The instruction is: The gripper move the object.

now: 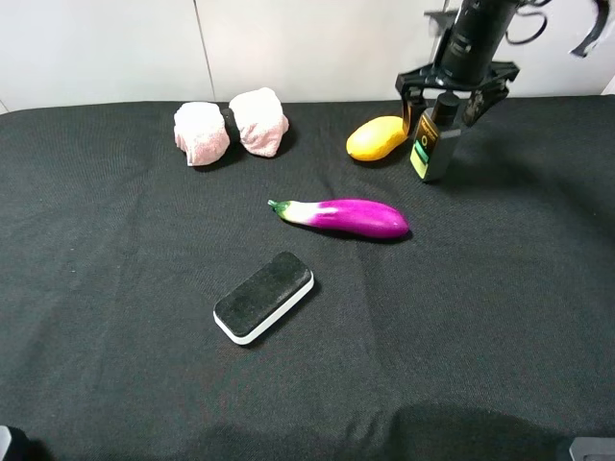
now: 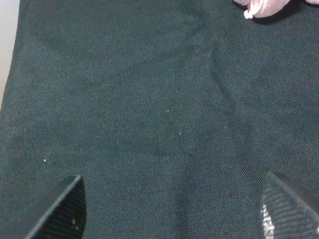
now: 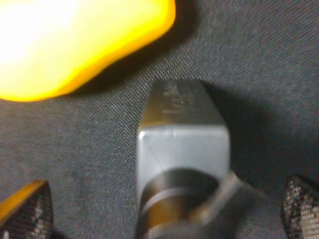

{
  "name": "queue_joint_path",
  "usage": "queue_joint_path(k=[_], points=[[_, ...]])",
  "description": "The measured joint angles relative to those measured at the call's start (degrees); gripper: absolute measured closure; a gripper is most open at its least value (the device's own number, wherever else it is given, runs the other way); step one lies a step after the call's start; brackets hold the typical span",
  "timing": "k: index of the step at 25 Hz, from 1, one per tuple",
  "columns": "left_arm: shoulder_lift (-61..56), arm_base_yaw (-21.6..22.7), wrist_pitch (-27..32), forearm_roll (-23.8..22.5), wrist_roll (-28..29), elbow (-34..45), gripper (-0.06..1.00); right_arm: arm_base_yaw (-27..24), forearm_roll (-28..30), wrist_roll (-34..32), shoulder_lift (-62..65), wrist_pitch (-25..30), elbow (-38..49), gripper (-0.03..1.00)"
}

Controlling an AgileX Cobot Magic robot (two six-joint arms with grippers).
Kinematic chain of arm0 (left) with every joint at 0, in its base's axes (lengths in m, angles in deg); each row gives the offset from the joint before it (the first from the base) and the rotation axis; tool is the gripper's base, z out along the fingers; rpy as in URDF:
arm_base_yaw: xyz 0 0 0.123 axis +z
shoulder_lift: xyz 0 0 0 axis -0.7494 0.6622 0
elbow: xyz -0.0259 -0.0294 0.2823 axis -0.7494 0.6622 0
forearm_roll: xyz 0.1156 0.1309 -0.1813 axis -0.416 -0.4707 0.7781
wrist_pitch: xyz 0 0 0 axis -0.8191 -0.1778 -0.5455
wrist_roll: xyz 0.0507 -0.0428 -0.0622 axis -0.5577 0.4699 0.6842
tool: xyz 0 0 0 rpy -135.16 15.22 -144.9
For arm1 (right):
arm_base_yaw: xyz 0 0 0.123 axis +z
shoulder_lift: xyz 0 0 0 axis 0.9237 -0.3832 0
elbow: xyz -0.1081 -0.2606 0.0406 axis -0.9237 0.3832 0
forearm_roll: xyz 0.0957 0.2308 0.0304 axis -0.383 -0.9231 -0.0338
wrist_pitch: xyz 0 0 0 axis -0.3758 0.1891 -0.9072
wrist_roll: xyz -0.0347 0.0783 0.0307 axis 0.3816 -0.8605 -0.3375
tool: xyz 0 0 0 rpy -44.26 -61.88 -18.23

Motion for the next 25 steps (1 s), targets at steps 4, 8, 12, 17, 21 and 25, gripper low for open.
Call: queue_joint_path(k=[4,8,12,17,21,25], points=[[0.0,0.0,0.0,0.0,0.0,0.0,0.24,0.0,0.0,-0.1,3.4,0.2,-2.2,0.27],[0.0,0.0,0.0,0.0,0.0,0.0,0.24,0.0,0.1,-0.5,7.7,0.3,-2.3,0.27],[0.0,0.0,0.0,0.0,0.0,0.0,0.24,0.0,1.0,-1.4,11.6,0.4,-2.3,0.27],[0.0,0.0,0.0,0.0,0.0,0.0,0.24,0.0,2.3,-2.0,16.4,0.5,-2.3,0.27],[0.0,0.0,0.0,0.0,0.0,0.0,0.24,0.0,5.2,-2.9,20.4,0.5,-0.6,0.27],[0.0,0.0,0.0,0.0,0.0,0.0,0.24,-1.7,5.9,-3.7,24.5,0.5,3.6,0.27]])
